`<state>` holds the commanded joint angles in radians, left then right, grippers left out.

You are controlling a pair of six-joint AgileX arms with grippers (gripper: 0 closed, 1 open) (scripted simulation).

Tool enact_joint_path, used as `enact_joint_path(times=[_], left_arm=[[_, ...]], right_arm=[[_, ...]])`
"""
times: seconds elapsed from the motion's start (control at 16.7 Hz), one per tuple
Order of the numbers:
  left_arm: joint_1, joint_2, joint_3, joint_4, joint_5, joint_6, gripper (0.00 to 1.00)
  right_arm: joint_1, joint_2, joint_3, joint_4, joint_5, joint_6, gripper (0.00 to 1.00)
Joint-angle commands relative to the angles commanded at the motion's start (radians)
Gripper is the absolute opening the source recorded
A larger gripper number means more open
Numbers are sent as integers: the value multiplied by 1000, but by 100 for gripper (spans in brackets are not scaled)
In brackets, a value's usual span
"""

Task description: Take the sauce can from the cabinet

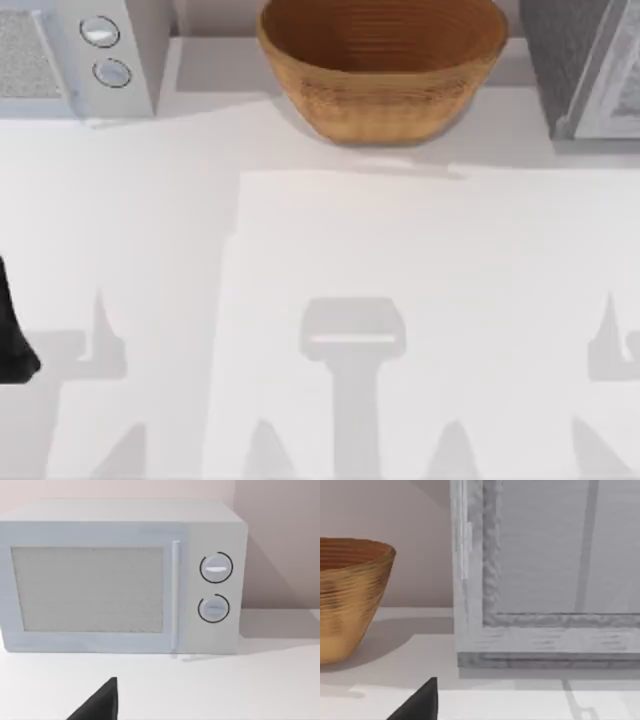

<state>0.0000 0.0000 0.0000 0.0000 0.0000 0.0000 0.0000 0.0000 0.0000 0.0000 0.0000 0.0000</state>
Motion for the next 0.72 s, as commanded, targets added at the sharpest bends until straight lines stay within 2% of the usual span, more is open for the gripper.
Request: enact_joint_path(times=[0.18, 0.36, 0.72], left_arm=[[0, 0, 0, 0, 0, 0, 100], [0, 0, 0, 0, 0, 0, 100], [0, 0, 0, 0, 0, 0, 100]], right_arm=[[1, 11, 11, -5, 2, 0, 100], [13, 103, 107, -41, 16, 1, 100], [64, 463, 555, -156, 68, 5, 100]])
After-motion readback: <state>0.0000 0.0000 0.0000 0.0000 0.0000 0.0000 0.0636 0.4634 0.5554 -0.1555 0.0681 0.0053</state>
